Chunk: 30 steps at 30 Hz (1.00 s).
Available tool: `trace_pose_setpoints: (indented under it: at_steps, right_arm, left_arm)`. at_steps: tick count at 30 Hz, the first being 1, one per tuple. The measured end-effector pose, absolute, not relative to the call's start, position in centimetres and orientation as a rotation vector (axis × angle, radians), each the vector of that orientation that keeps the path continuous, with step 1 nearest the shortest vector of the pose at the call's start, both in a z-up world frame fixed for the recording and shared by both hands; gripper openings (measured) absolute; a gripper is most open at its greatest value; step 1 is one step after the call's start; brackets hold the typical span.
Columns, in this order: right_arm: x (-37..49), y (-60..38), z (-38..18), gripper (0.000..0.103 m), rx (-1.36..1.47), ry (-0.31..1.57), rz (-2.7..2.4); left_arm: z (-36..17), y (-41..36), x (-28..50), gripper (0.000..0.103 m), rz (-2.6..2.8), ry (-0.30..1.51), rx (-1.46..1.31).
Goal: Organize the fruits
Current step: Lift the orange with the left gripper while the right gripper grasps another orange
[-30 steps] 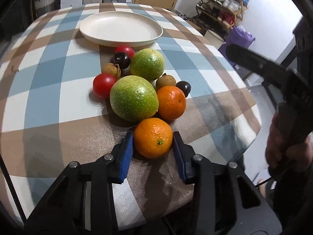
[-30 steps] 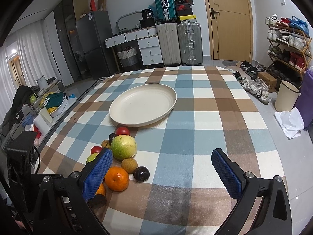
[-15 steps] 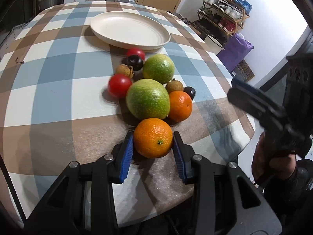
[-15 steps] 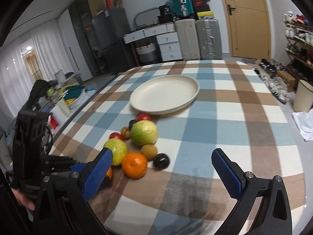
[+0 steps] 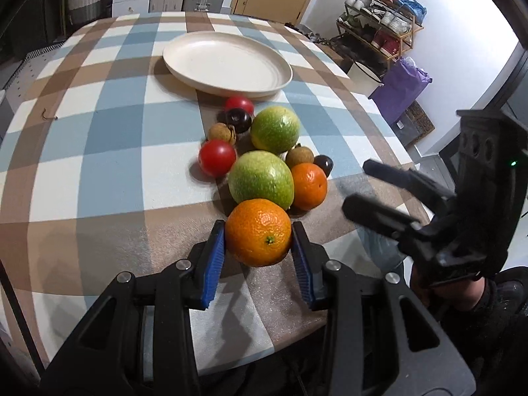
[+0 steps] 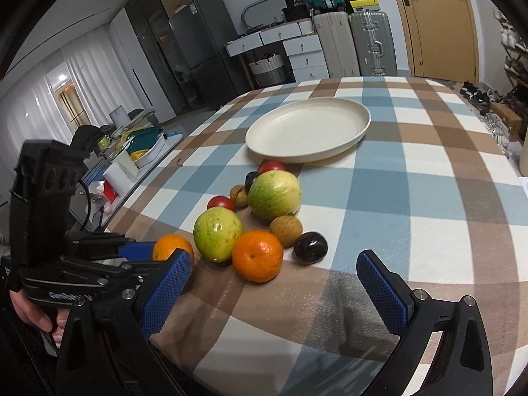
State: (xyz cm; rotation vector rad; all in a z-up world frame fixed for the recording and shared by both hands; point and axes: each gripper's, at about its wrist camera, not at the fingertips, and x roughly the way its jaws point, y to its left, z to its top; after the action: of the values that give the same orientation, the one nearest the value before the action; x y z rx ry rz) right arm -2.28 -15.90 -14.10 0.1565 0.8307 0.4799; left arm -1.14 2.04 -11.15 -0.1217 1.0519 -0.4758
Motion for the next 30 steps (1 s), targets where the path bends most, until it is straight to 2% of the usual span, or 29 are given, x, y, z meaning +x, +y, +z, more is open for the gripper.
trace_pose_setpoints:
  at_steps: [5,11,19,25,27,30]
  right_arm:
    - [-1.9,-15.3,-14.9,0.090,0.166,0.866,0.509]
    - [-1.6,-14.2,-15.7,0.081,0.154,0.900,0.541]
    - [-1.5,-13.2,-16.0,0.076,0.110,0.895,0.539]
    - [-1.5,-12.4,-16.1,0.063,0.052,0.881,0.533]
    - [-1.4,-12.4,-16.3,0.055,0.045,0.882,0.530]
    - [-1.4,-12.4,-16.3,0.053,0.039,0.881,0.528]
  left_arm:
    - [-10.4,2.8,-1.0,0.036,-0.470,1.036,-0.137]
    - [-10.1,3.5,-0.9,0.036,-0.467,1.027,-0.140]
    - [-10.3,4.1,-0.7,0.036,-0.453,1.025,-0.146]
    - [-10.4,4.4,-0.6,0.036,-0.447,1.022,-0.144]
    - [-10.4,4.5,-0.5,0.036,-0.444,1.022,-0.147]
    - [-10.5,4.7,-0.5,0.036,-0.440,1.027,-0.149]
